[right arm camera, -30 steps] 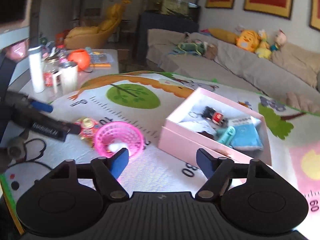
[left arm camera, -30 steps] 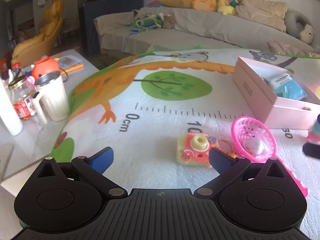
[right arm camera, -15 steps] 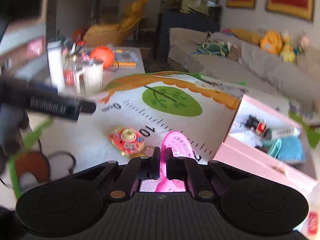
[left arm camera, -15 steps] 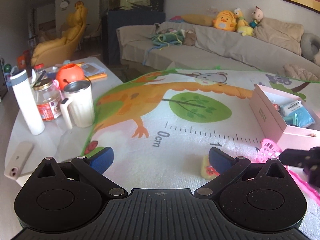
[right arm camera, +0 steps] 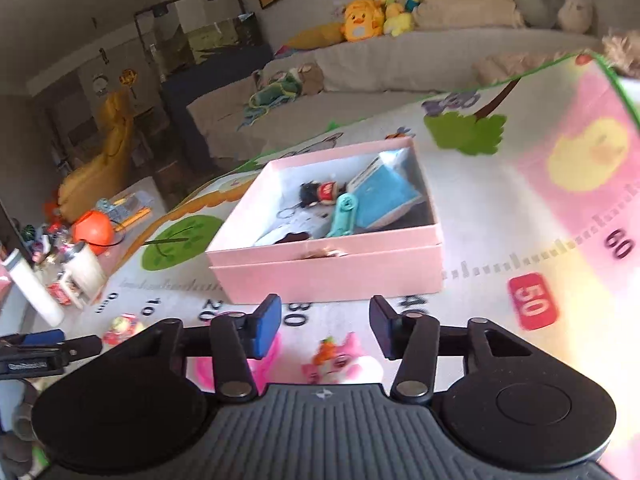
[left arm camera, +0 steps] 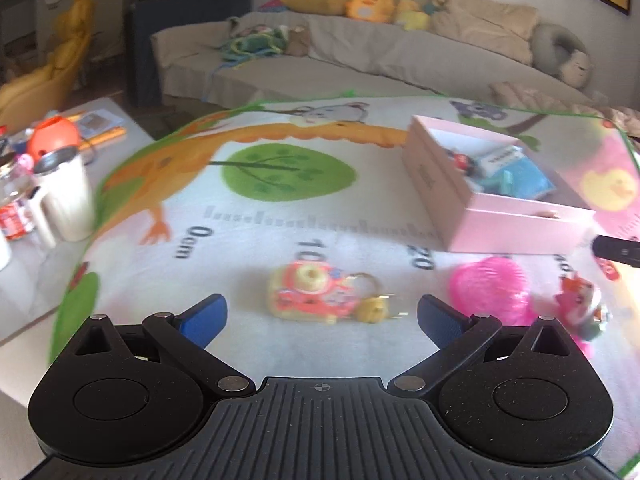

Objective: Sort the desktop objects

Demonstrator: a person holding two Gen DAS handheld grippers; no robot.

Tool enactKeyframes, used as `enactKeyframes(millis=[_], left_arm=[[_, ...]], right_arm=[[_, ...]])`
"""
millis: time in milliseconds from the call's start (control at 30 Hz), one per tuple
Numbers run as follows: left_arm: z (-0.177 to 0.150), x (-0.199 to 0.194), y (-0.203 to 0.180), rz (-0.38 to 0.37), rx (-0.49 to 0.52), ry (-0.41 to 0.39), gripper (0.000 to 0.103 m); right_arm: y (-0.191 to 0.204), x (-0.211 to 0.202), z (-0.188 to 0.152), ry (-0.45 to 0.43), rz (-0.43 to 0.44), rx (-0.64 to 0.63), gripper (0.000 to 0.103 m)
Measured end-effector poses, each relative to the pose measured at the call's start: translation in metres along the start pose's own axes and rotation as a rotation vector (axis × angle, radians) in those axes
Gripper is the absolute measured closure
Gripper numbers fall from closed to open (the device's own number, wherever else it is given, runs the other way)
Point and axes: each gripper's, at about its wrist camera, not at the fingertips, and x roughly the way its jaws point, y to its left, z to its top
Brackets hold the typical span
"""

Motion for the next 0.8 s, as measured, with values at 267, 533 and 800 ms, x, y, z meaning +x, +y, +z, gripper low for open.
enactKeyframes(millis=[267, 533, 800], left_arm=[[-0.012, 0.029, -0.111, -0.23, 0.253, 0.096, 0.0], [-0.004, 0.058, -0.16, -0.03, 0.295, -0.002, 0.0], [-0.029, 0.04, -0.127, -0.052, 0.484, 0.003, 0.0]], right_arm=[[-0.011, -0.009, -0.024, -0.083, -0.167, -0.064, 0.028], [-0.045, 0.0, -0.03, -0.054, -0.225, 0.089, 0.02], [-0.054, 0.01, -0.04, -0.033, -0.229, 0.147, 0.005]])
